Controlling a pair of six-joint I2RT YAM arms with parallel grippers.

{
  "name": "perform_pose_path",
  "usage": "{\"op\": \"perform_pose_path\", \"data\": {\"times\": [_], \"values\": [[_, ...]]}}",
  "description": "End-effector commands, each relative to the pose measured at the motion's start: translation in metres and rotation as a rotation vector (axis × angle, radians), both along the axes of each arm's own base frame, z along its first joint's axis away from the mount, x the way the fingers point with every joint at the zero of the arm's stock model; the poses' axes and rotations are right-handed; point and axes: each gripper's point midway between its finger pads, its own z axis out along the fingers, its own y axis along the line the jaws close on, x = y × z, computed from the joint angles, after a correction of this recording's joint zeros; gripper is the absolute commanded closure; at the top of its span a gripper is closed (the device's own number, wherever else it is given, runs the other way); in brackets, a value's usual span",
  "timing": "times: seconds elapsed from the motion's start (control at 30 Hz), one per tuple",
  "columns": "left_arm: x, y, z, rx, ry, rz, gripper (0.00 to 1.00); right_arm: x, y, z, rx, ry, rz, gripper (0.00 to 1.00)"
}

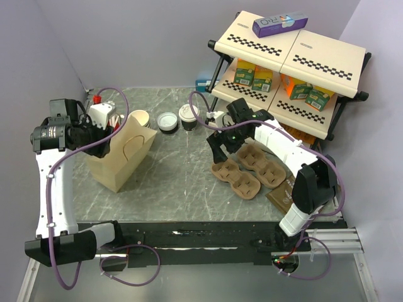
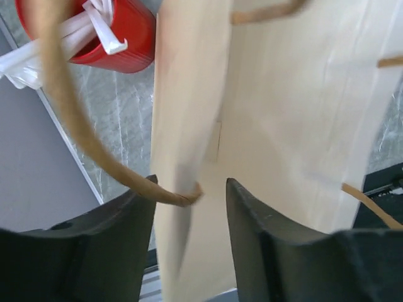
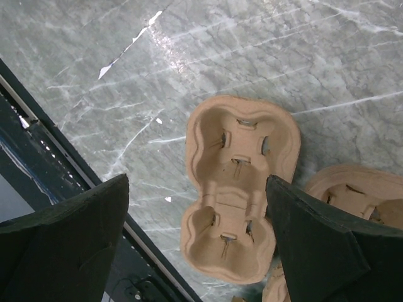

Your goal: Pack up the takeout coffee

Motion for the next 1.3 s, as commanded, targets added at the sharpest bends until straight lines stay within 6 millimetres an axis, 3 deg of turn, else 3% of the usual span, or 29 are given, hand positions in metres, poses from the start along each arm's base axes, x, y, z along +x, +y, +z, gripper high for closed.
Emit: {"op": "perform_pose_path", "data": {"times": [0.0,0.13,0.2,0.23,0.33,0.5,0.63,0.87,1.03,1.27], "values": [[-0.015,-0.005,-0.001,-0.023,0.039,0.004,0.51,0.001,0.004,-0.001,0.017,0.005,0.008,0.06],[-0.02,-0.003,-0.002,0.0,0.062,-0.017,0.72,0.002,0.0,-0.004,-0.005,-0.008,0.029,0.08],[-0.02,-0.006,0.003,-0.004,0.051,-0.038,0.76,0.003,-0.005,-0.005,-0.029,-0.033,0.048,0.1],[-0.021,-0.006,0.005,0.003,0.046,-0.055,0.85,0.003,-0.008,-0.001,-0.035,-0.059,0.065,0.11],[-0.016,-0.011,0.008,-0.002,0.006,-0.098,0.99,0.002,-0.021,-0.008,-0.101,-0.098,0.083,0.17],[-0.011,-0.023,0.008,-0.011,-0.043,-0.192,0.99,-0.006,-0.047,-0.035,-0.24,-0.061,0.076,0.28],[-0.01,-0.032,0.01,0.008,-0.064,-0.285,0.99,-0.012,-0.059,-0.049,-0.299,-0.052,0.067,0.28],[-0.005,-0.045,0.007,-0.004,-0.067,-0.34,0.99,-0.029,-0.068,-0.06,-0.334,-0.036,0.092,0.3],[0.004,-0.06,0.016,-0.017,-0.115,-0.361,0.99,-0.037,-0.071,-0.07,-0.351,-0.014,0.102,0.29],[0.006,-0.07,0.018,-0.016,-0.112,-0.409,0.99,-0.031,-0.069,-0.07,-0.363,-0.05,0.118,0.35]]}}
